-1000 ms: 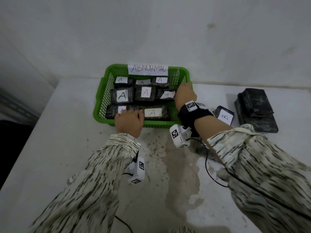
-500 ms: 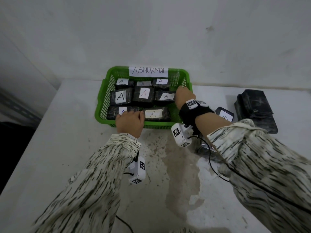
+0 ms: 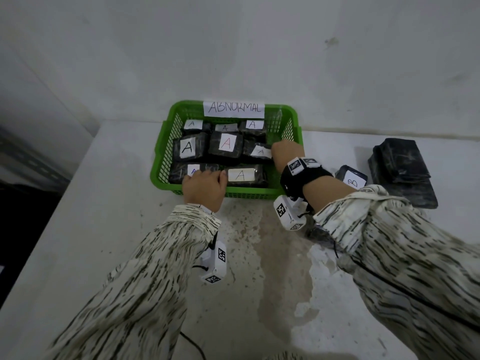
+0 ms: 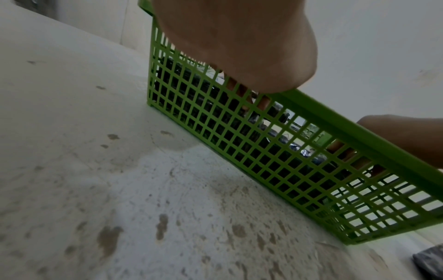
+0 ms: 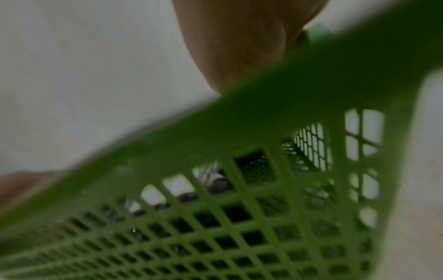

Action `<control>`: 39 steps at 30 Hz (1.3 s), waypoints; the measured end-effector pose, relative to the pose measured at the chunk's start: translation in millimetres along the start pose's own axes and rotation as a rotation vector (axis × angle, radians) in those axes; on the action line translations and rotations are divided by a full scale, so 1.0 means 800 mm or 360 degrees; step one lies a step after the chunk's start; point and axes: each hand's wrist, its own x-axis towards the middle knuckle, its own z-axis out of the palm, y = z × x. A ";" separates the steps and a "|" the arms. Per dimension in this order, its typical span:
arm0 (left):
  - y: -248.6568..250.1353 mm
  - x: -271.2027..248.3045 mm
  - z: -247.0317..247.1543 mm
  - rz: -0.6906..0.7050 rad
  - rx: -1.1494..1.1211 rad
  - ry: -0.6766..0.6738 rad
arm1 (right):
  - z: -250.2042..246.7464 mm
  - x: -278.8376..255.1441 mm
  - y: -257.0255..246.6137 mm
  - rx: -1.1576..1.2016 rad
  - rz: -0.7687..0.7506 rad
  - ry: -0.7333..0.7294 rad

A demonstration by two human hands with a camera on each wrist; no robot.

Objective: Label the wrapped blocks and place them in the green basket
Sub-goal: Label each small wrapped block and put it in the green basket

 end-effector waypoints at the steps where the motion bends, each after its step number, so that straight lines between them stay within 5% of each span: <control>1: 0.000 0.000 -0.001 0.0000 0.0020 -0.0016 | 0.003 -0.001 -0.002 -0.0030 -0.0010 -0.0008; 12: -0.003 0.002 -0.005 0.0047 0.0151 -0.0169 | 0.006 -0.001 -0.007 0.0235 0.0120 0.0063; 20: -0.002 0.003 -0.006 0.0033 0.0166 -0.0249 | 0.014 -0.003 -0.004 0.0078 0.0032 -0.0034; 39: -0.004 0.000 0.001 0.0036 0.0015 -0.0034 | 0.012 0.022 0.005 0.0062 -0.0112 -0.0010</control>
